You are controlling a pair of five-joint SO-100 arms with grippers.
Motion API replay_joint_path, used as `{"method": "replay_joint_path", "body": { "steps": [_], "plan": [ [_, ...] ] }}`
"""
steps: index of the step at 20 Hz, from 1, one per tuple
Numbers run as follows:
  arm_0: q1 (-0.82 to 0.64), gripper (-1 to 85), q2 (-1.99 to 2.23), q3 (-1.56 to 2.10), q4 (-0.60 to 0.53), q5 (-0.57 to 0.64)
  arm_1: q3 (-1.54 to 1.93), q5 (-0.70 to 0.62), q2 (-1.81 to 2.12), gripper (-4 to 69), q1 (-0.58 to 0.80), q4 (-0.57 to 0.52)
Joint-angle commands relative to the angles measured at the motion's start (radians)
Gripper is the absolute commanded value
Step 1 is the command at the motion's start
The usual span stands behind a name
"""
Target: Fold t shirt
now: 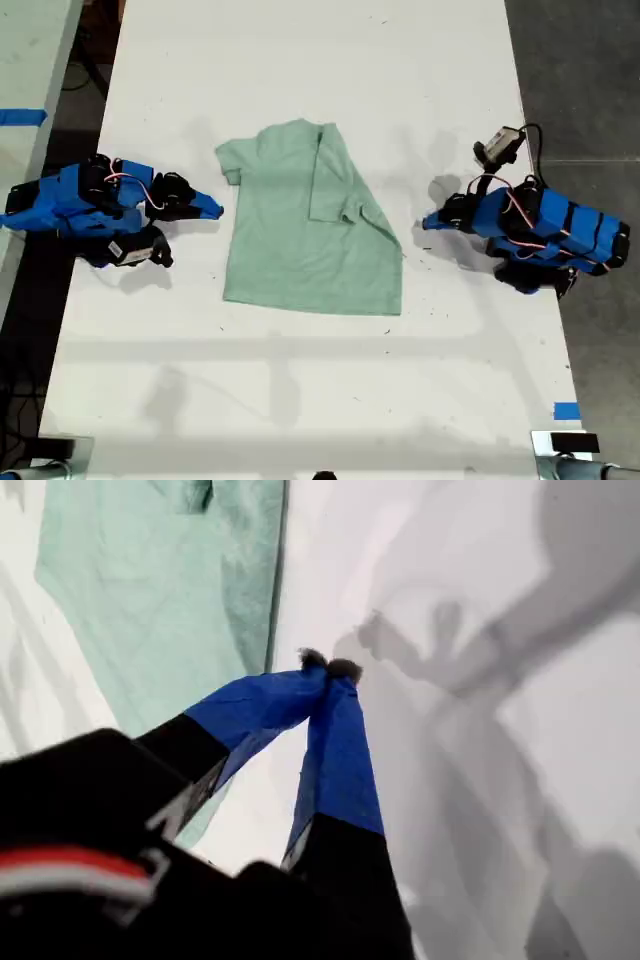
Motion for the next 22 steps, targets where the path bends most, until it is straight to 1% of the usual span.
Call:
{"method": "replay_joint_path", "body": {
  "steps": [1,7,8,9,11,22],
  "plan": [
    [0.011,-0.1,0.006,0.011,-0.02,0.0,0.044,0.021,0.014,-0.5,-0.018,0.005],
    [0.008,0.5,0.006,0.015,-0.034,-0.006,0.044,0.025,0.014,-0.5,-0.018,0.005],
    [-0.002,0.6,0.006,0.015,-0.023,-0.038,0.044,0.026,0.014,-0.5,-0.018,0.005],
    [-0.018,0.6,0.006,0.015,0.008,-0.101,0.046,0.028,0.014,-0.5,-0.018,0.005],
    [-0.04,-0.1,0.006,0.015,0.008,-0.098,0.046,0.029,0.014,-0.5,-0.018,0.005],
    [-0.054,-0.1,0.006,0.015,0.011,-0.084,0.048,0.034,0.014,-0.5,-0.02,0.005]
  ]
}}
